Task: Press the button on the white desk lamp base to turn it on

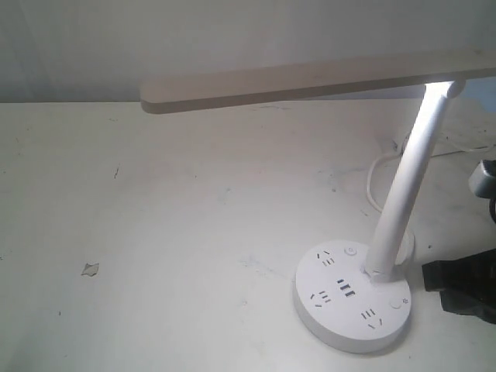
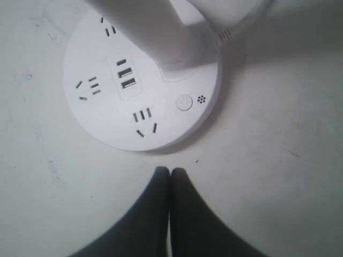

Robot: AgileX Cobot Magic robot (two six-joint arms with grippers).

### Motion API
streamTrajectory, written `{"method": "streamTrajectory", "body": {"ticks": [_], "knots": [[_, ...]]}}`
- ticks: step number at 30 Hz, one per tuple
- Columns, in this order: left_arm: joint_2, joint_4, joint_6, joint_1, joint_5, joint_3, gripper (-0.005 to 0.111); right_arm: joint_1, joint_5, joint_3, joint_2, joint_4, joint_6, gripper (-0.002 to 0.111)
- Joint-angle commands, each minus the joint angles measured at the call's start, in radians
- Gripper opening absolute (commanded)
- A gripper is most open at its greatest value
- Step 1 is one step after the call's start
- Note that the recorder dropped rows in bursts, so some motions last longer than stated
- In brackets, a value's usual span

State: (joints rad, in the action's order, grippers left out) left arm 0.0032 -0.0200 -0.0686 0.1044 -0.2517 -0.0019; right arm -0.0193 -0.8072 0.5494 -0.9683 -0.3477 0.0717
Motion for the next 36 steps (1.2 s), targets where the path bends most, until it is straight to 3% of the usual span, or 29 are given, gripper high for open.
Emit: {"method": "streamTrajectory", "body": {"ticks": [1, 12, 20, 22, 23, 26, 30, 36], "knots": [[-0.003, 0.000, -0.001, -0.008, -0.002, 0.002, 0.000, -0.001, 0.004, -0.002, 0.008, 0.010, 0.006, 0.000], [-0.003, 0.000, -0.001, -0.008, -0.002, 0.002, 0.000, -0.001, 0.004, -0.002, 0.048, 0.071, 0.006, 0.000], [-0.003, 0.000, -0.001, -0.008, -0.002, 0.002, 0.000, -0.001, 0.031, -0.004, 0.427, 0.187, 0.088, 0.000], [-0.003, 0.000, -0.001, -0.008, -0.002, 0.002, 0.000, -0.001, 0.164, -0.040, 0.560, 0.238, 0.090, 0.000], [-0.003, 0.000, -0.001, -0.008, -0.002, 0.002, 0.000, -0.001, 0.318, -0.100, 0.641, 0.269, 0.090, 0.000], [-0.003, 0.000, -0.001, -0.008, -0.002, 0.002, 0.000, -0.001, 0.519, -0.298, 0.803, 0.297, 0.090, 0.000], [-0.003, 0.000, -0.001, -0.008, -0.002, 0.002, 0.000, -0.001, 0.587, -0.504, 0.917, 0.294, 0.076, 0.000], [-0.003, 0.000, -0.001, -0.008, -0.002, 0.002, 0.000, -0.001, 0.542, -0.549, 0.960, 0.294, 0.006, 0.000]]}}
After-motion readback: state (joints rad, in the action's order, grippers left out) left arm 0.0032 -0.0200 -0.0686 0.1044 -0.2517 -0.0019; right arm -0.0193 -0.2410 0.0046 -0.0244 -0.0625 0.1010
